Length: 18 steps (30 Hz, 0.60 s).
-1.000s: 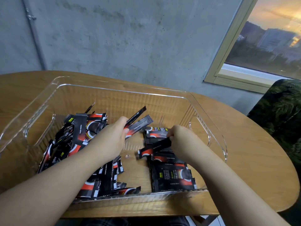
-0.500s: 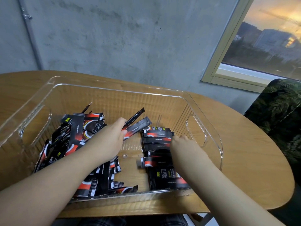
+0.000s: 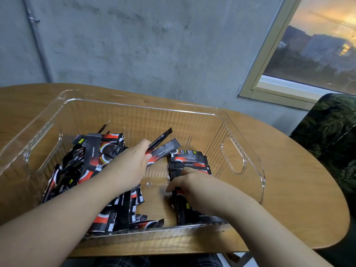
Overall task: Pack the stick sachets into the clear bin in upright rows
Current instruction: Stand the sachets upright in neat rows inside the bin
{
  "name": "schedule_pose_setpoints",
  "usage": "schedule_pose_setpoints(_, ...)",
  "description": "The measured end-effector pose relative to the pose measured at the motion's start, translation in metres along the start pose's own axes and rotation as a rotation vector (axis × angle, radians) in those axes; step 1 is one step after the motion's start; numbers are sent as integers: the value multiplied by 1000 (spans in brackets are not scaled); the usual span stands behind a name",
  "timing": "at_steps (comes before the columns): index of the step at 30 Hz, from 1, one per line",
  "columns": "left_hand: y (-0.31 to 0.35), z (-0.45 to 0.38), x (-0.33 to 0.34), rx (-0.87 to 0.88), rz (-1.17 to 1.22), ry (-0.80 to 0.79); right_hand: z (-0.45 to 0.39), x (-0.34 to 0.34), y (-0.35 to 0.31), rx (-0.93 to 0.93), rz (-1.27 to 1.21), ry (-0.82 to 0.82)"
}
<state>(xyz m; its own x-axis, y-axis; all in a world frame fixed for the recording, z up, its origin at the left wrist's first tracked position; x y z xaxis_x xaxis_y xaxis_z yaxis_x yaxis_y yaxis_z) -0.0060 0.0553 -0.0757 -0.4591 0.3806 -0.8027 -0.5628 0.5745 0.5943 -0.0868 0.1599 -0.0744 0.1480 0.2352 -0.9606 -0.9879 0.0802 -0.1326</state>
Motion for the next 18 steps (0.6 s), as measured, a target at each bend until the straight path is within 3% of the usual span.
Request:
schedule_pose_setpoints(8, 0, -1, 1, 10, 1, -2, 13, -23, 25, 110, -19, 141)
schedule_pose_setpoints(18, 1, -1, 0, -5, -7, -1, 14, -11, 32, 156, 87, 77)
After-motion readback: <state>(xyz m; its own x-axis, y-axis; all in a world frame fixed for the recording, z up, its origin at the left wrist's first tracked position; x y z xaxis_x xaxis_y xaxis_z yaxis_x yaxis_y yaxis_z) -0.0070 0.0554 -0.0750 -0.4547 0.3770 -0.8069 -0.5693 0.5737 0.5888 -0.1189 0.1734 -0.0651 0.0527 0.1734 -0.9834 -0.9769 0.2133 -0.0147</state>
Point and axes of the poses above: each hand's wrist, its own z-axis away from the middle knuckle, its own x-axis out of the palm, y = z × x, the point moved 9 cm from there along -z, towards the middle knuckle, and after that the axes turned 3 degrees about z, right-handed, at the moved point
